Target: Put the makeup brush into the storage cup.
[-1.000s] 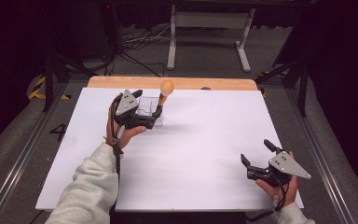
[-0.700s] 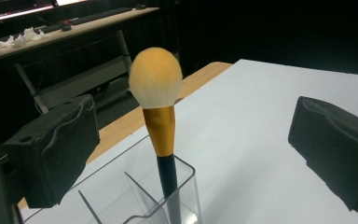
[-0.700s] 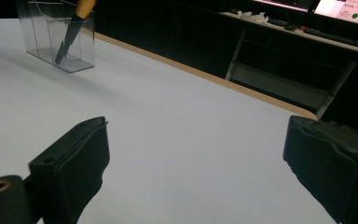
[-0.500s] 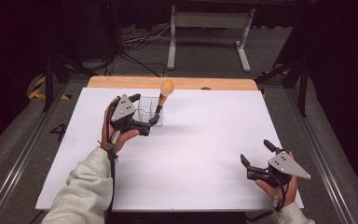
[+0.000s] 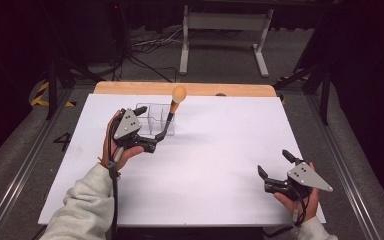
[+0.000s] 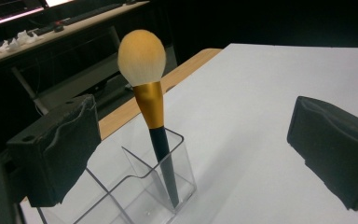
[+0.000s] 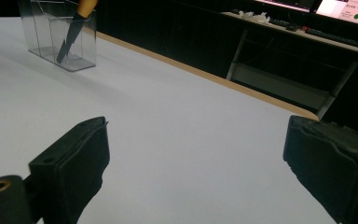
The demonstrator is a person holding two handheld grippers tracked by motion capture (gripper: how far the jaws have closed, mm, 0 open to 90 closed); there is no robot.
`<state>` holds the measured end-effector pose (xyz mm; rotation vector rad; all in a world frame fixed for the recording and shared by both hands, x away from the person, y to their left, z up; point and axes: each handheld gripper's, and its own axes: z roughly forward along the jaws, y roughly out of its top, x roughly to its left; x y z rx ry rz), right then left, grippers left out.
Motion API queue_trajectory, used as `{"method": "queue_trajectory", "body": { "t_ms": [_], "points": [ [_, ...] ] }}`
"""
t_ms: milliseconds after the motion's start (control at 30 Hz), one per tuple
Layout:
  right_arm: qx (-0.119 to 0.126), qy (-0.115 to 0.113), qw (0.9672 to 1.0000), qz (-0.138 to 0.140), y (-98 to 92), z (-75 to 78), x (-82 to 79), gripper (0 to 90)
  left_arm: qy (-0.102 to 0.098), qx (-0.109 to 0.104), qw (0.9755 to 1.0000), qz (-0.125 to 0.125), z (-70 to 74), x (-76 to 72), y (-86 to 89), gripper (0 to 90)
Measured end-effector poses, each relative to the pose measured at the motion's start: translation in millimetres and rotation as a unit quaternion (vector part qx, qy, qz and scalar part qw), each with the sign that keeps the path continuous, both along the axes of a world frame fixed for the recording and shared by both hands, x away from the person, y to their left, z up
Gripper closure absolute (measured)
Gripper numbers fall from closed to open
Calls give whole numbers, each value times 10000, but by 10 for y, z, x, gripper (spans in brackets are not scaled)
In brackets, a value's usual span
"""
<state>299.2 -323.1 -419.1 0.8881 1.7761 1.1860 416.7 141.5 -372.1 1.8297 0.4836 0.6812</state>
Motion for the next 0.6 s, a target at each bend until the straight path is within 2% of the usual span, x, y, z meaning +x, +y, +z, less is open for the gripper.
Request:
{"method": "queue_trajectory", "body": {
  "t_ms": [167,433,600],
  "points": [
    [-16,20,10000,12,7,-3,2,78,8,-8,10000,-44,-14,-41,14,17],
    [-21,29,10000,27,15,-8,3,79,-8,163,9998,-104,-32,-142,50,17],
    [-34,41,10000,40,20,-10,3,78,-16,184,9997,-137,-55,-209,97,19]
  ]
}}
